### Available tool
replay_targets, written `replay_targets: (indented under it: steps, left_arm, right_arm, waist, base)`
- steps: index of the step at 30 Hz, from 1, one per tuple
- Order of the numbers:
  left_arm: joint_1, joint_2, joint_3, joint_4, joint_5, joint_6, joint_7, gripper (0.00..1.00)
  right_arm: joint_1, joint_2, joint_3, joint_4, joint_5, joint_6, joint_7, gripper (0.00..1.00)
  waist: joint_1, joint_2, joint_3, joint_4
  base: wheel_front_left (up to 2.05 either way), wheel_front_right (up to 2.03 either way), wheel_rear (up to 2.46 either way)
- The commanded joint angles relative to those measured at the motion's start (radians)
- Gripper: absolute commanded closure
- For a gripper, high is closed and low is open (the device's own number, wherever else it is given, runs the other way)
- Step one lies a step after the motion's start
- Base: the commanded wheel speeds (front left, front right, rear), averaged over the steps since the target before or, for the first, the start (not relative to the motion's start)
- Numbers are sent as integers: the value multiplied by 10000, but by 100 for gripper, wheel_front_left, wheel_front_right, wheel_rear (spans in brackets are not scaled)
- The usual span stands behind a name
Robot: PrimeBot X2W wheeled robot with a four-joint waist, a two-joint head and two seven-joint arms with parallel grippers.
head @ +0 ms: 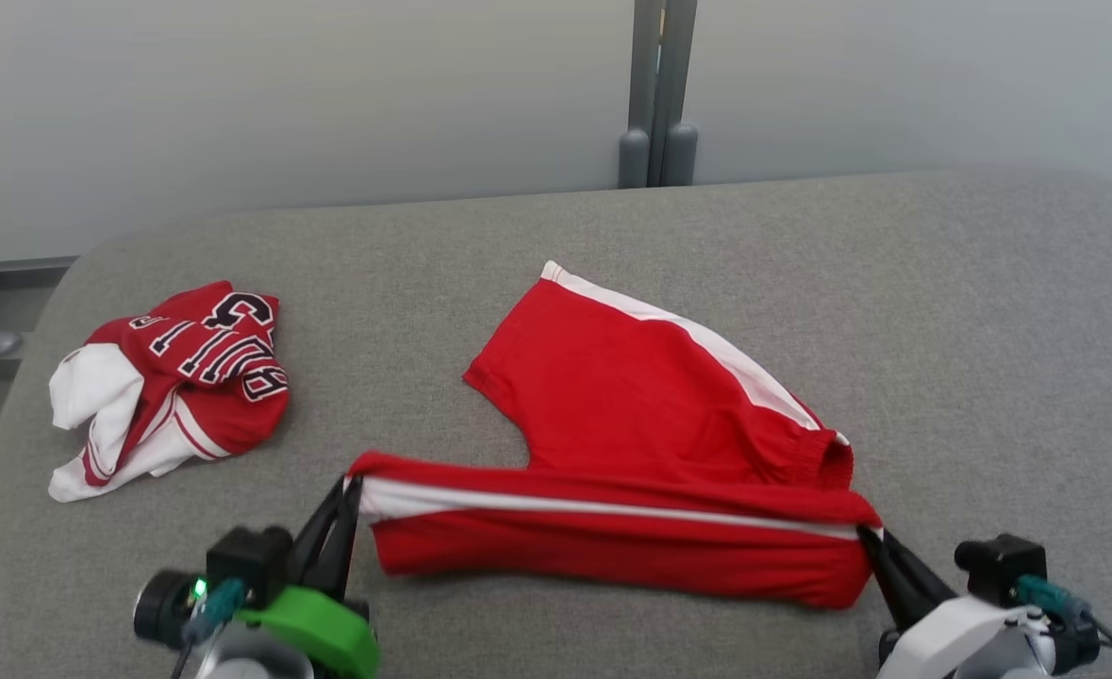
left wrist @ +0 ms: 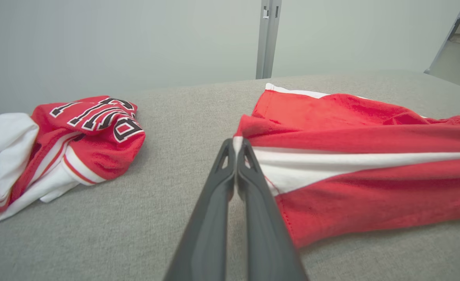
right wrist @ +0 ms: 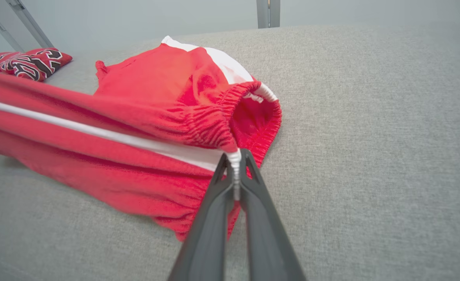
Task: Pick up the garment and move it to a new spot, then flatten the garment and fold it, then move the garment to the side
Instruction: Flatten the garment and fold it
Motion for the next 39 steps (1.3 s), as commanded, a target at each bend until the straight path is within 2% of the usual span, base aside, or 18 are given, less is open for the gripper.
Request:
replay_targets:
  steps: [1,5,10,18,30,39]
  left_arm:
    - [-717,211,-66,13,71,56,-7,100]
    - [-2568,260,-627,471,194,54,-7,100]
    - [-4678,135,-892,1978,595,55,-5,100]
    - [-7626,-45,-1645,4664,1080,44,-7,100]
    - [-9604,-137,-2009,6635,1425,95,-7,100]
    - [-10343,48,-1963,7561,1351,501,-5,100]
  right_arm:
    - [-283,-47,-407,64,79,-47,-3,100]
    - [-1213,313,-1046,273,39,-47,-3,100]
    - [-2249,901,-1495,698,120,-46,-3,100]
    - [-3549,1927,-1163,601,178,-34,-3,100]
    - [-4286,2351,-1061,748,315,-34,-2,100]
    - [-4392,2392,-697,617,530,-35,-2,100]
  waist:
    - [1,0,369,-124]
    - [1,0,1122,-441]
    - [1,0,2121,-1071]
    - [1,0,3724,-2359]
    - [1,0,4558,-3052]
    - [1,0,4826,-3374]
  base:
    - [0,0,0]
    - [0,0,0]
    - [0,0,0]
    - [0,0,0]
    - [0,0,0]
    - [0,0,0]
